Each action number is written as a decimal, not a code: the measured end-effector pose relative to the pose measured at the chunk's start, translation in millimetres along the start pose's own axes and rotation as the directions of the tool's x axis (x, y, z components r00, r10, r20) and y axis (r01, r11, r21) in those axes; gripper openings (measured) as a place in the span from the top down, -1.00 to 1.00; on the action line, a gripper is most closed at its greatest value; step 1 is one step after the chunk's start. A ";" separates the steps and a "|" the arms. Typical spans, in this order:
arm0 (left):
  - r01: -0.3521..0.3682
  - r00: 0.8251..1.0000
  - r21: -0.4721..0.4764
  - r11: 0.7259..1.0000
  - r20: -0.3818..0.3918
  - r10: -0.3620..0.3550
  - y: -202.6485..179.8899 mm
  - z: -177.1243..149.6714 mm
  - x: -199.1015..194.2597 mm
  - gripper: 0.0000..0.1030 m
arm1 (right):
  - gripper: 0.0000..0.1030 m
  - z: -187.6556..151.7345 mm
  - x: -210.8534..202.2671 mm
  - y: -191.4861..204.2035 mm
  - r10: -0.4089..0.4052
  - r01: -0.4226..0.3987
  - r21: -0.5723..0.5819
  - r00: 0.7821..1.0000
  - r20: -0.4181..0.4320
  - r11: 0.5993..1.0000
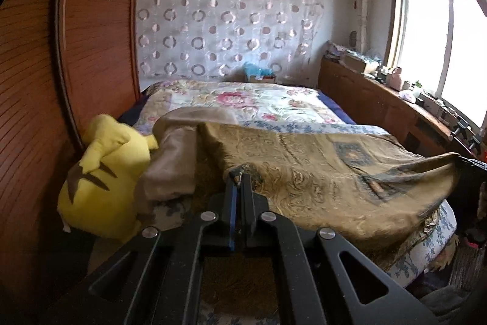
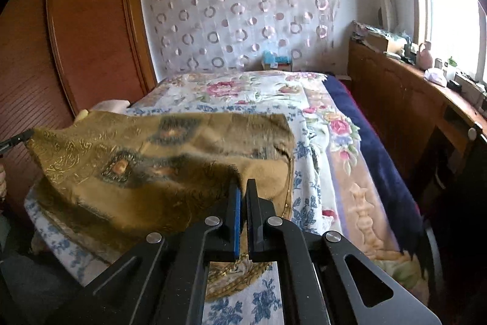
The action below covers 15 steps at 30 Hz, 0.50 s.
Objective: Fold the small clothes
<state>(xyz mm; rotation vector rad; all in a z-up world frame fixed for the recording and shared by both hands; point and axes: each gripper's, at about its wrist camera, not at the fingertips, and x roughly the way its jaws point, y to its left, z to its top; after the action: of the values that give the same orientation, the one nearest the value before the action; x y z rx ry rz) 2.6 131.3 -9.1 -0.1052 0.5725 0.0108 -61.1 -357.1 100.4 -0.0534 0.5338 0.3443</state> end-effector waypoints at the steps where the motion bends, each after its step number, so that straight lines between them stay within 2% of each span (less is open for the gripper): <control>1: -0.006 1.000 0.000 1.000 -0.018 0.006 1.3 -3.1 3.6 0.96 | 0.95 0.7 -3.9 -1.0 -0.003 0.003 -0.001 1.000 -0.001 1.000; 5: -0.010 0.995 0.000 1.000 -0.098 0.010 4.5 -22.6 22.8 0.94 | 0.95 -11.6 -1.0 -2.2 -0.024 0.023 -0.016 0.998 -0.050 1.000; 6: -0.010 0.993 -0.003 1.000 -0.116 0.010 5.7 -27.0 26.0 0.86 | 0.95 -14.8 1.4 -2.6 -0.035 0.034 -0.020 0.997 -0.062 0.999; 8: -0.014 0.992 -0.005 1.000 -0.122 0.013 7.4 -33.9 28.3 0.51 | 0.87 -16.9 6.9 -1.1 -0.056 0.055 -0.021 0.994 -0.094 0.998; 9: -0.010 0.993 -0.010 1.000 -0.121 0.008 8.7 -36.3 28.5 0.25 | 0.75 -16.3 8.0 0.7 -0.075 0.073 -0.025 0.992 -0.100 0.997; 10: -0.005 0.993 -0.015 1.000 -0.121 0.003 9.4 -37.6 28.3 0.12 | 0.55 -15.7 9.1 1.7 -0.088 0.086 -0.029 0.991 -0.101 0.996; 11: -0.003 0.993 -0.018 1.000 -0.122 0.001 10.6 -38.9 28.7 0.08 | 0.45 -10.5 11.2 3.9 -0.091 0.088 -0.030 0.991 -0.101 0.996; 13: -0.008 0.993 -0.021 1.000 -0.121 0.006 11.9 -40.5 29.3 -0.15 | 0.17 -5.1 12.9 9.4 -0.078 0.074 -0.037 0.993 -0.092 0.997; 15: -0.013 0.993 -0.019 1.000 -0.120 0.010 10.5 -42.2 30.3 -0.29 | 0.05 1.2 16.6 17.9 -0.086 0.082 -0.052 0.993 -0.080 0.995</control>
<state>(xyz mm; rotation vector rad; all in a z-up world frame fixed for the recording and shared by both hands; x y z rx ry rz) 4.9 136.9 -61.7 -0.1228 0.6933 0.0217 -53.2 -334.9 93.7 -0.1368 0.6030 0.2738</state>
